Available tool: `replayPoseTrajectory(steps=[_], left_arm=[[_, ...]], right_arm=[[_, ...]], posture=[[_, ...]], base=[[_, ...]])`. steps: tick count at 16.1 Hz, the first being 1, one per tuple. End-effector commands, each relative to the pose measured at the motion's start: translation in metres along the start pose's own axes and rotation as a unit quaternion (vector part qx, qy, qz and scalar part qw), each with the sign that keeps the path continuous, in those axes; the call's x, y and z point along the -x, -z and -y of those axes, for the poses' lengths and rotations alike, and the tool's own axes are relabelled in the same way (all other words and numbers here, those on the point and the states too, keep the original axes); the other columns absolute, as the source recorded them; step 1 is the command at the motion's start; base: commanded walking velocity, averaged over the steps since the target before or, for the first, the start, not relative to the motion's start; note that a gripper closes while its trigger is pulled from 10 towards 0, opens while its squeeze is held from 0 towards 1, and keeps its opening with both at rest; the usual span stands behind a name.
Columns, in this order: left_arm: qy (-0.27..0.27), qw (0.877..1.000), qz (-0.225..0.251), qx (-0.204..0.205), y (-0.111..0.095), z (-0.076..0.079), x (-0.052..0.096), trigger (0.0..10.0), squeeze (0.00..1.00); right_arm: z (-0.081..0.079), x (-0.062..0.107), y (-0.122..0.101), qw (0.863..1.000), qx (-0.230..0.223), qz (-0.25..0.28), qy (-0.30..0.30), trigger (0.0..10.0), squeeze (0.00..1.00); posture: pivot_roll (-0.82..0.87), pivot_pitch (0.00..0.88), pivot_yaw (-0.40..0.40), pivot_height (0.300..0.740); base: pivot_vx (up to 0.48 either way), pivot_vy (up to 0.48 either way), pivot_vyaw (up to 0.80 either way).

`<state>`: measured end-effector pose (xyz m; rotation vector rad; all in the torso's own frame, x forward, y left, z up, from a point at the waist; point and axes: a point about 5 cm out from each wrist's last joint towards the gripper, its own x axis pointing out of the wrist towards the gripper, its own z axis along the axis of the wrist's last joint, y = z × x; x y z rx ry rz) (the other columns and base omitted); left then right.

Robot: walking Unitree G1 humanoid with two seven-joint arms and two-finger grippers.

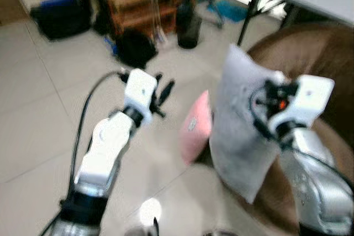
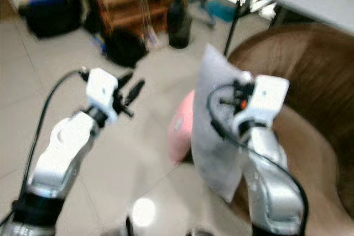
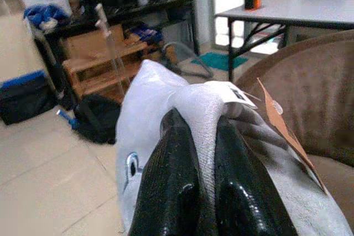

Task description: Move the pillow to the sofa from floor

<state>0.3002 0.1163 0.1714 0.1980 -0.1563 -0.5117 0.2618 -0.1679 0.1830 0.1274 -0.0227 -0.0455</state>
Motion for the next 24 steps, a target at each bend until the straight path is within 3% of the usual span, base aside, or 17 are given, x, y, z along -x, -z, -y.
replayPoseTrajectory(steps=[1,11,16,20,24], left_arm=[[0.009,1.000,0.006,-0.001,-0.003,0.003,-0.004,10.0,0.00],[0.014,1.000,-0.004,-0.008,0.001,0.001,0.000,10.0,0.00],[0.011,1.000,-0.015,-0.014,0.005,0.001,0.003,10.0,0.00],[0.013,0.999,-0.025,-0.024,0.009,-0.004,0.010,10.0,0.00],[0.041,0.998,-0.040,-0.027,0.014,-0.002,0.015,10.0,0.00]], right_arm=[[0.003,0.001,-0.010,1.000,0.004,0.024,0.009,10.0,0.00],[0.009,0.000,-0.006,1.000,0.005,0.018,0.022,10.0,0.00],[0.004,0.002,-0.006,1.000,0.014,0.014,-0.014,10.0,0.00],[0.004,-0.002,-0.011,0.999,0.001,0.017,-0.027,10.0,0.00],[-0.002,-0.017,-0.023,0.998,-0.002,0.031,-0.047,10.0,0.00]], posture=[[-0.05,0.035,-0.018,0.740],[-0.04,0.052,-0.017,0.740],[-0.05,0.064,-0.020,0.740],[-0.05,0.067,-0.029,0.740],[-0.06,0.099,-0.024,0.740]], base=[[0.356,0.000,-0.80],[0.358,0.000,-0.77],[0.328,0.000,0.00],[0.000,0.000,0.00],[0.000,0.000,0.00]])
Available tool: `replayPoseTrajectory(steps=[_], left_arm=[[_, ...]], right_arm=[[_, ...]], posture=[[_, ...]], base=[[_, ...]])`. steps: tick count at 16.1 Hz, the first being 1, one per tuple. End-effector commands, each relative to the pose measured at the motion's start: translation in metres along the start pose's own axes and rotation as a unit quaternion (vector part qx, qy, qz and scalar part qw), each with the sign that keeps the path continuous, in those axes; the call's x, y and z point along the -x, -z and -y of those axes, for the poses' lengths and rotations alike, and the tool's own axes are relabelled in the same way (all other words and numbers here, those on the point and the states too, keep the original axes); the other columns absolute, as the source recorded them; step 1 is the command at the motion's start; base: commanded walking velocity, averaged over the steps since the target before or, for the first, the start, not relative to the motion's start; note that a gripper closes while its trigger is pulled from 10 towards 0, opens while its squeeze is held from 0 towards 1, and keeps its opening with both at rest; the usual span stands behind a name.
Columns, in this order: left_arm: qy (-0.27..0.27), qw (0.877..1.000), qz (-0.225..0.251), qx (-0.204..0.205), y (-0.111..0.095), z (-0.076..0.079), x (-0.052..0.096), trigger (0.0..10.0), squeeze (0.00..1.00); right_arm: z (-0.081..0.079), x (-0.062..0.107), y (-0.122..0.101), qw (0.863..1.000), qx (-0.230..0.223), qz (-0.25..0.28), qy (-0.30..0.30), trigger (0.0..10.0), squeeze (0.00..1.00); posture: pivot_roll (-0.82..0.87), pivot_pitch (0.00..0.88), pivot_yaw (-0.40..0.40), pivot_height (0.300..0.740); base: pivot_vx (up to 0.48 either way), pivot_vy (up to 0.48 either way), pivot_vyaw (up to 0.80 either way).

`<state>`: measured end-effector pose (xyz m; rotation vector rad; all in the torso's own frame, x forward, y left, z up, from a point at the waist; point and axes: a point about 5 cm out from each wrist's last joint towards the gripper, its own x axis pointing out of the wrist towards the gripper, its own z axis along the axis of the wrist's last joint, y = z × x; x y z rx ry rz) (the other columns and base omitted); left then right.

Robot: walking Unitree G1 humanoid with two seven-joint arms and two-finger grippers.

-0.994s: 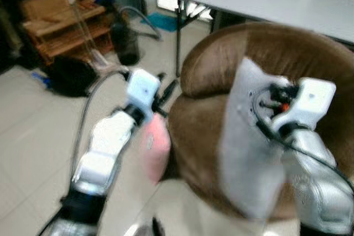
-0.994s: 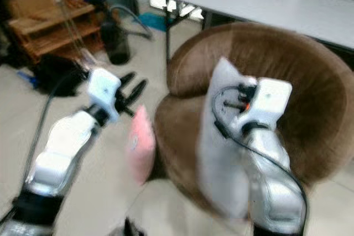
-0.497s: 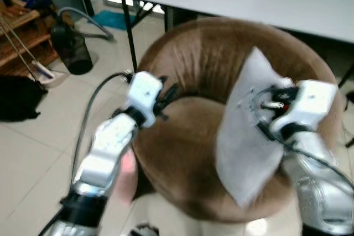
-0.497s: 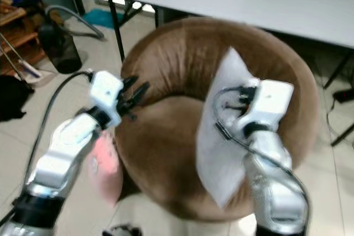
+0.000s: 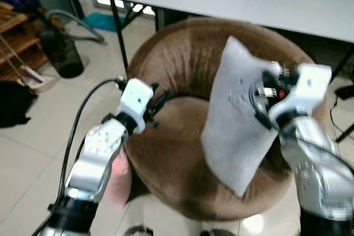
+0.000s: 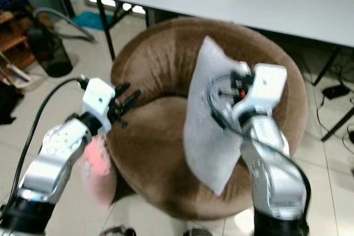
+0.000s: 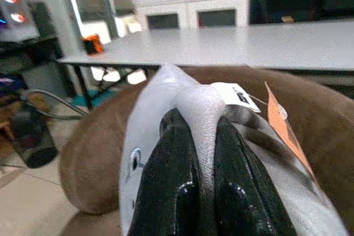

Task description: Move the pillow to the sofa from floor

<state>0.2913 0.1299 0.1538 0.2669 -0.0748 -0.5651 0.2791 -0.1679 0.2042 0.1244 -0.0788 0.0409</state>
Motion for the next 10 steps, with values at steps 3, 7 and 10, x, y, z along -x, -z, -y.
replayPoseTrajectory(steps=[3,7,10], left_arm=[[0.026,1.000,-0.002,-0.003,-0.003,0.005,0.005,10.0,0.00],[0.055,0.998,-0.035,-0.026,0.003,0.003,0.028,10.0,0.00],[0.064,0.996,-0.040,-0.037,-0.002,-0.005,0.041,10.0,0.00]], right_arm=[[0.007,-0.015,0.001,1.000,-0.004,0.000,0.006,10.0,0.00],[0.014,-0.052,0.026,0.999,-0.026,-0.029,-0.023,10.0,0.00],[0.027,-0.077,0.036,0.999,0.016,-0.030,-0.024,10.0,0.00]], posture=[[-0.05,0.130,-0.025,0.740],[0.01,0.198,-0.017,0.740],[0.05,0.242,0.002,0.740]], base=[[0.000,0.000,0.00],[0.000,0.000,0.00],[0.000,0.000,0.00]])
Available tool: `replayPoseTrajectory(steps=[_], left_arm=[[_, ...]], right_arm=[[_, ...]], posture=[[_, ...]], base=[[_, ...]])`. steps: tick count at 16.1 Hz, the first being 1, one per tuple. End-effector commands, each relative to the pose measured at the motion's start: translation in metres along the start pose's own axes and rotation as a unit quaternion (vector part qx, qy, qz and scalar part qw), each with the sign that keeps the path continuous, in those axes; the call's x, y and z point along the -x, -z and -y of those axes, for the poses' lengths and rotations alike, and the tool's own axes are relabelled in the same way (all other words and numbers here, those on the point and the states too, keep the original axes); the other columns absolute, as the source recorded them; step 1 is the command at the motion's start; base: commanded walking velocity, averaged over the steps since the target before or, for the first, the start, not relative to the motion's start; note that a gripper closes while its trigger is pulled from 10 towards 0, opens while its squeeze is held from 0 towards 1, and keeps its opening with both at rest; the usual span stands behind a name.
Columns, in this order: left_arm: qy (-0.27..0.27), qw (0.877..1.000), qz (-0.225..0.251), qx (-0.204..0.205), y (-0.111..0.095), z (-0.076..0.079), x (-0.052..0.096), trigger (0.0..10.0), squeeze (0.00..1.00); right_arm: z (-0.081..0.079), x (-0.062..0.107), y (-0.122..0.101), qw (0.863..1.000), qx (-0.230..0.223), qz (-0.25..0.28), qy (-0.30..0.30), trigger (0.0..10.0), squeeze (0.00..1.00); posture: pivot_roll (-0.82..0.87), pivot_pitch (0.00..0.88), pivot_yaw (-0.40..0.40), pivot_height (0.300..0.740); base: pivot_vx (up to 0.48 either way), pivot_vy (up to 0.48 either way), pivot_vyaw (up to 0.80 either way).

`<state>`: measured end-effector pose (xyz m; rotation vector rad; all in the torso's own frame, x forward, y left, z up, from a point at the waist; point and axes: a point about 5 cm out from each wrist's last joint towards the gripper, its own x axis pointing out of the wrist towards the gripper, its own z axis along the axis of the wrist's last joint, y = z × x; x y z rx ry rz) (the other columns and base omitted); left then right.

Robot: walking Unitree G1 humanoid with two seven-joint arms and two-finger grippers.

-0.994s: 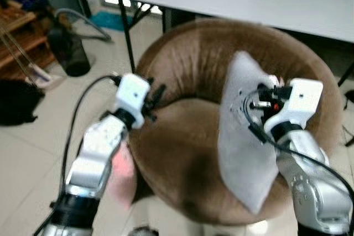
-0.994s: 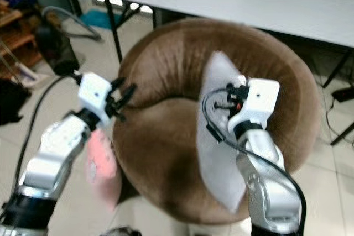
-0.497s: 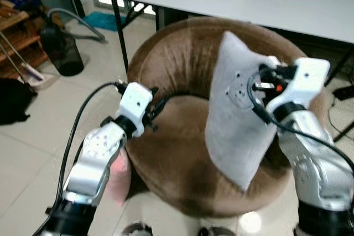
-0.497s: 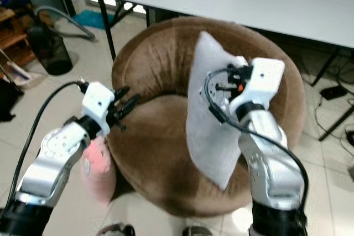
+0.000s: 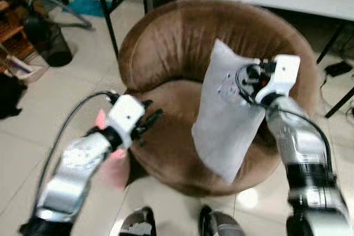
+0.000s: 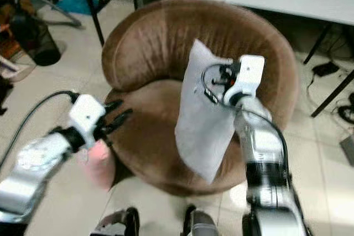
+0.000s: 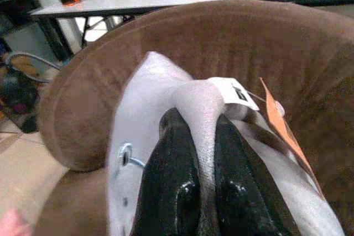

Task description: Move the pillow to the sofa from floor

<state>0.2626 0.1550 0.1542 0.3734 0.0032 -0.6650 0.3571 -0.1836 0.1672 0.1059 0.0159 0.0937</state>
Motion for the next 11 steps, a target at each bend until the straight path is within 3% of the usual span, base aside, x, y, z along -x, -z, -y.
replayPoseTrajectory(steps=[1,4,5,6,8,10,11], left_arm=[[0.012,1.000,0.001,-0.003,-0.004,0.000,0.006,10.0,0.00],[0.022,1.000,-0.005,0.003,-0.006,-0.001,0.013,10.0,0.00],[0.029,1.000,-0.010,0.000,-0.006,0.000,0.015,10.0,0.00],[0.032,0.999,-0.012,0.000,-0.006,0.001,0.016,10.0,0.00],[0.034,0.999,-0.012,0.002,-0.007,0.002,0.016,10.0,0.00],[0.028,1.000,-0.005,0.003,-0.008,0.000,0.011,10.0,0.00],[0.021,1.000,-0.002,0.003,-0.008,-0.001,0.010,10.0,0.00]], right_arm=[[0.013,-0.009,-0.005,0.999,0.023,0.018,0.016,10.0,0.00],[0.045,-0.020,-0.015,0.992,0.079,0.025,0.099,10.0,0.00],[0.057,-0.021,-0.021,0.987,0.098,0.027,0.127,10.0,0.82],[0.066,-0.022,-0.027,0.983,0.111,0.034,0.141,10.0,1.00],[0.070,-0.023,-0.034,0.978,0.136,0.052,0.148,10.0,1.00],[0.069,-0.024,-0.056,0.977,0.135,0.114,0.123,10.0,1.00],[0.069,-0.024,-0.059,0.976,0.141,0.118,0.119,10.0,0.25]], posture=[[0.07,0.249,0.005,0.740],[0.09,0.257,0.011,0.740],[0.09,0.262,0.014,0.740],[0.09,0.264,0.016,0.740],[0.09,0.261,0.020,0.740],[0.08,0.244,0.028,0.740],[0.07,0.241,0.030,0.740]], base=[[0.000,0.000,0.00],[0.000,0.000,0.00],[0.000,0.000,0.00],[0.000,0.000,0.00],[0.000,0.000,0.00],[0.000,0.000,0.00],[0.000,0.000,0.00]])
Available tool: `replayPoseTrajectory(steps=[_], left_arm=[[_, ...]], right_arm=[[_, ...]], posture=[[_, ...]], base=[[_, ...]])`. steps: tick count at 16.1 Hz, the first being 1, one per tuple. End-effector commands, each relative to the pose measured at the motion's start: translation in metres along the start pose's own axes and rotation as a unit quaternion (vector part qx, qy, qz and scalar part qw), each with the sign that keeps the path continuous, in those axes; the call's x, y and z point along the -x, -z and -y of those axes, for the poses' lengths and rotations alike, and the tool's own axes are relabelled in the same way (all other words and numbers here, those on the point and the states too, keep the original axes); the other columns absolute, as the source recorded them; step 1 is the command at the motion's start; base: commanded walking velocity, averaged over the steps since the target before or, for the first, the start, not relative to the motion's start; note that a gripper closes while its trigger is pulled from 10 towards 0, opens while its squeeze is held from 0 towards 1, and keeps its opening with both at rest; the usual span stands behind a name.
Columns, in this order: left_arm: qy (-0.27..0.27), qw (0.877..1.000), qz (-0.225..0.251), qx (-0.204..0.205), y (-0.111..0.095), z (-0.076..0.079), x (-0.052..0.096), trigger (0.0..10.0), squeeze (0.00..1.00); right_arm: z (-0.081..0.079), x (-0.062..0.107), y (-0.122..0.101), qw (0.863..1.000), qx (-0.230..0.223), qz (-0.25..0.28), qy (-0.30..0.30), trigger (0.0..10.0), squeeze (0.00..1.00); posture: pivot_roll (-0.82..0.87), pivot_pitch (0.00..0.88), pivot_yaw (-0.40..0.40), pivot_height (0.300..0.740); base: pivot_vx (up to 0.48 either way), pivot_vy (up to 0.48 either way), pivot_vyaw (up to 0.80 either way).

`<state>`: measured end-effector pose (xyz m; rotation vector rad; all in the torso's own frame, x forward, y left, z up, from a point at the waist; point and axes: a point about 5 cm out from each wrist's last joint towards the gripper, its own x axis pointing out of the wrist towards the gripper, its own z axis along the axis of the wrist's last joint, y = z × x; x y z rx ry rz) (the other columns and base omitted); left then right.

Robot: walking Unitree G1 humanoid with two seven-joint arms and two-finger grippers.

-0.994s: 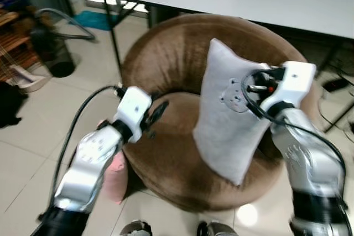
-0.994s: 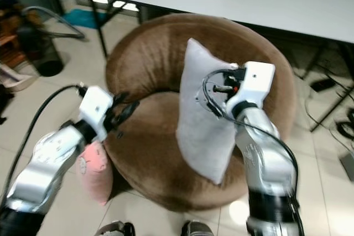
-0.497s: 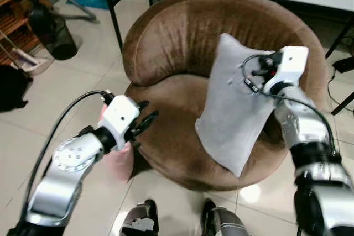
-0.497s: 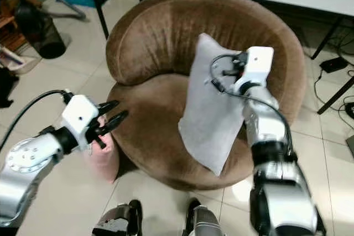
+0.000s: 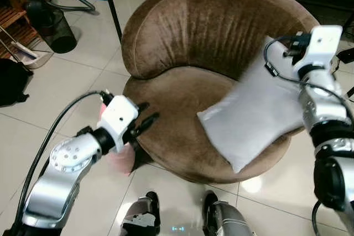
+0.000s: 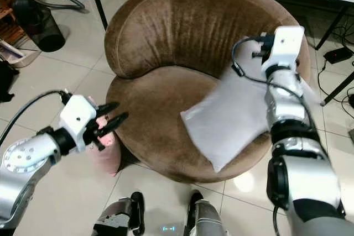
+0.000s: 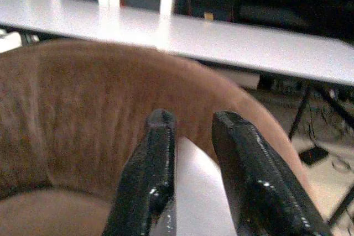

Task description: Move the pillow to the sofa from floor

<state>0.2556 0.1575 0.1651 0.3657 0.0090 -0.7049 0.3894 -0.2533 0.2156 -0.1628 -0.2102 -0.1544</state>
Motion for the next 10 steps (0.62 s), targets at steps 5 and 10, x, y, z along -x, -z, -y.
replayPoseTrajectory(steps=[5,10], left_arm=[[-0.079,0.995,-0.011,0.057,0.017,-0.004,-0.013,10.0,0.00],[-0.099,0.993,-0.012,0.058,0.024,0.004,-0.021,10.0,0.00]], right_arm=[[-0.003,0.021,0.004,0.997,-0.071,0.028,-0.029,10.0,0.00],[-0.034,0.138,0.041,0.991,-0.116,-0.064,-0.028,10.0,0.00]], posture=[[0.02,0.184,0.013,0.740],[-0.02,0.129,-0.015,0.740]], base=[[0.000,0.000,0.00],[0.000,0.000,0.00]])
